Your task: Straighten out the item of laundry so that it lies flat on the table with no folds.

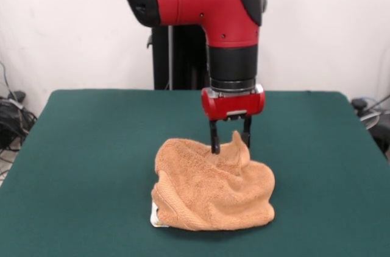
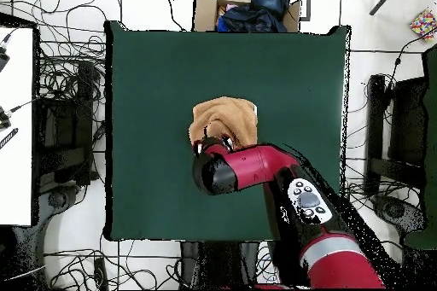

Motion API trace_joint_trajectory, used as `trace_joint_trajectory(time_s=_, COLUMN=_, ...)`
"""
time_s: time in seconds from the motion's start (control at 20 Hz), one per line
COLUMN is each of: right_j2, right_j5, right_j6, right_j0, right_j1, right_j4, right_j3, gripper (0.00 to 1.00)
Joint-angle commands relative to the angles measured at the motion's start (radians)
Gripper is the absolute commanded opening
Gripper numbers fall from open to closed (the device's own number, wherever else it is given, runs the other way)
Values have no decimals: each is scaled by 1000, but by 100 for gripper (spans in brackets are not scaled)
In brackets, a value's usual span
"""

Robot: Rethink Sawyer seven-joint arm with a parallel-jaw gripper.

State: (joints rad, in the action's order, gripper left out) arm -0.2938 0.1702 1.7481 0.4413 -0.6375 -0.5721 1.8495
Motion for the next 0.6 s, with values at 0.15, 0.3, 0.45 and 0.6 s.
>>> trace_joint_trajectory(time_s=0.15, right_j2=-10, right_j5=-6, right_j6=87, right_j0=15, right_j1=-6, right_j4=8, right_j3=-32, gripper=0)
trace_joint_trajectory(time_s=0.3, right_j2=-11, right_j5=18, right_j6=71, right_j0=11, right_j1=-10, right_j4=4, right_j3=-36, gripper=0)
trace_joint_trajectory(time_s=0.45, right_j2=-5, right_j5=60, right_j6=62, right_j0=-2, right_j1=-28, right_j4=10, right_j3=-27, gripper=0)
trace_joint_trajectory(time_s=0.6, right_j2=-6, right_j5=75, right_j6=67, right_j0=-1, right_j1=-56, right_j4=24, right_j3=-15, gripper=0)
